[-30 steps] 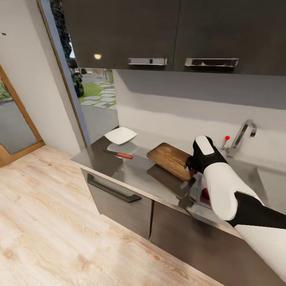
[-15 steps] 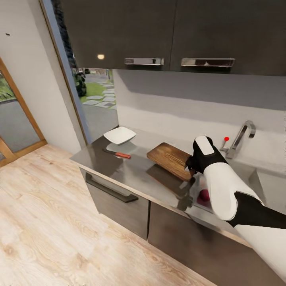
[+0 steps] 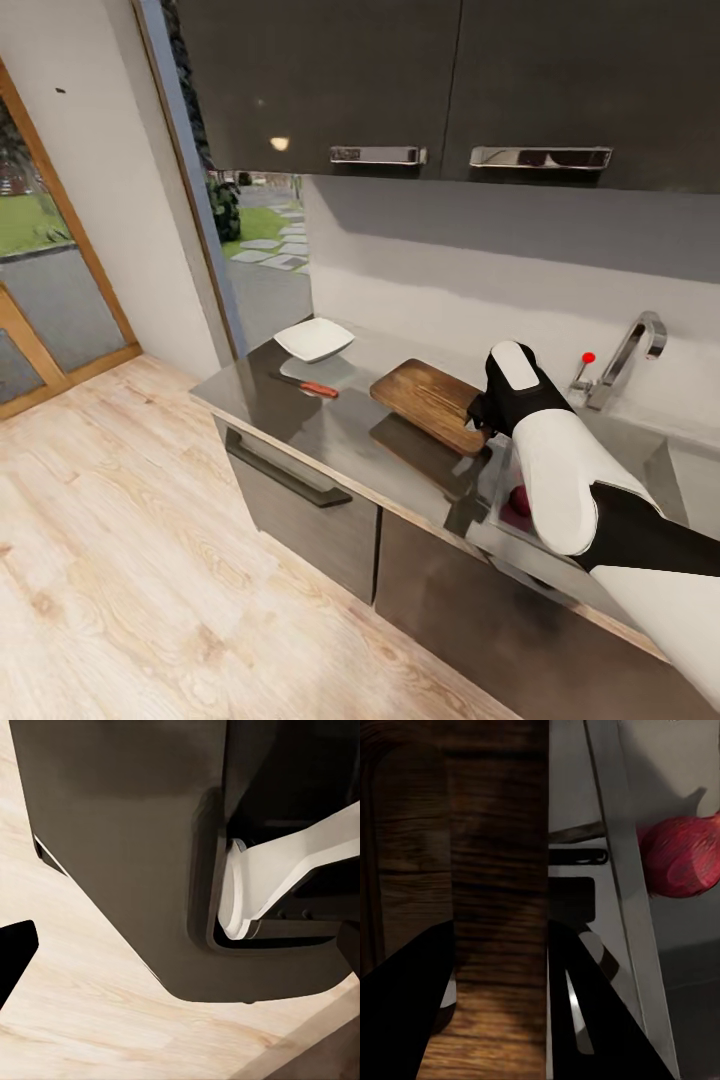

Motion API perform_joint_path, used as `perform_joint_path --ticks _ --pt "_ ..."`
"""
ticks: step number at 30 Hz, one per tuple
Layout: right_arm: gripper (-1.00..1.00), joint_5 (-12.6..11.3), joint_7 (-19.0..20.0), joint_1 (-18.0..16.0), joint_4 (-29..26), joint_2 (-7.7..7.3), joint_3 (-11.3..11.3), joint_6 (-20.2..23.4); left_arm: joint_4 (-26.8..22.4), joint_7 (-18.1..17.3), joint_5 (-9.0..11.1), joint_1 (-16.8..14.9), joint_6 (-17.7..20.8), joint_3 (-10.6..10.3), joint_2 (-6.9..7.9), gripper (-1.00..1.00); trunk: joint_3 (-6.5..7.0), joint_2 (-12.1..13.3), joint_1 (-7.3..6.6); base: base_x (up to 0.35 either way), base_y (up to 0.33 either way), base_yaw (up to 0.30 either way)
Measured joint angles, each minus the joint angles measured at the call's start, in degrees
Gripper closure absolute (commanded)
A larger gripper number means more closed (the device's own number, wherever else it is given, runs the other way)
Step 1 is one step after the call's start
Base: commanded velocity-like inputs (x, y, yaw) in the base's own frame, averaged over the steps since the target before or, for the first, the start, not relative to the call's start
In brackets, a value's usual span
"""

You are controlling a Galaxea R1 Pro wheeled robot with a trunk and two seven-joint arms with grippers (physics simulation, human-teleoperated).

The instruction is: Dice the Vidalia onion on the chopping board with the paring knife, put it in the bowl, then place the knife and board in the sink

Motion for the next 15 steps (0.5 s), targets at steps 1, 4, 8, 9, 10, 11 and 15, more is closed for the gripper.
perform_joint_path --ticks 1,4,8,9,10,11,15 --pt "1.0 0.01 -0.01 0.0 0.0 0.01 0.01 0.07 0.0 0.0 -0.02 0.0 0.0 -0.02 0.0 -1.0 0.0 0.0 0.0 0.0 -0.002 0.021" --pt "1.0 -0.02 -0.01 0.0 0.0 0.01 0.01 0.04 0.0 0.0 0.0 0.0 0.0 -0.01 -0.01 -1.0 0.0 0.0 0.0 -0.033 -0.001 0.01" --pt "1.0 0.14 0.0 0.0 -0.02 -0.01 0.03 0.06 0.0 0.0 -0.03 0.0 0.0 0.01 -0.06 -1.0 0.01 0.0 0.02 -0.148 0.044 0.002" --pt "1.0 0.01 -0.01 0.01 -0.01 -0.03 0.02 0.02 0.0 0.0 -0.02 0.0 0.0 0.01 -0.07 -1.0 0.0 0.0 0.02 -0.215 0.076 0.001" --pt "1.0 -0.01 -0.01 0.01 0.0 -0.02 0.02 0.01 0.0 0.0 -0.01 0.0 0.0 0.01 -0.07 -1.0 0.0 0.0 0.02 -0.196 0.049 0.001" --pt "1.0 -0.08 -0.01 0.01 -0.01 0.0 0.02 0.0 0.0 0.0 -0.01 0.0 0.0 0.02 -0.06 -1.0 -0.03 0.01 0.02 -0.166 0.039 0.0" --pt "1.0 0.01 0.02 0.01 0.0 -0.01 0.02 0.04 0.0 0.0 -0.02 0.0 0.0 0.02 -0.02 -1.0 -0.25 0.0 0.01 -0.072 0.017 0.0"
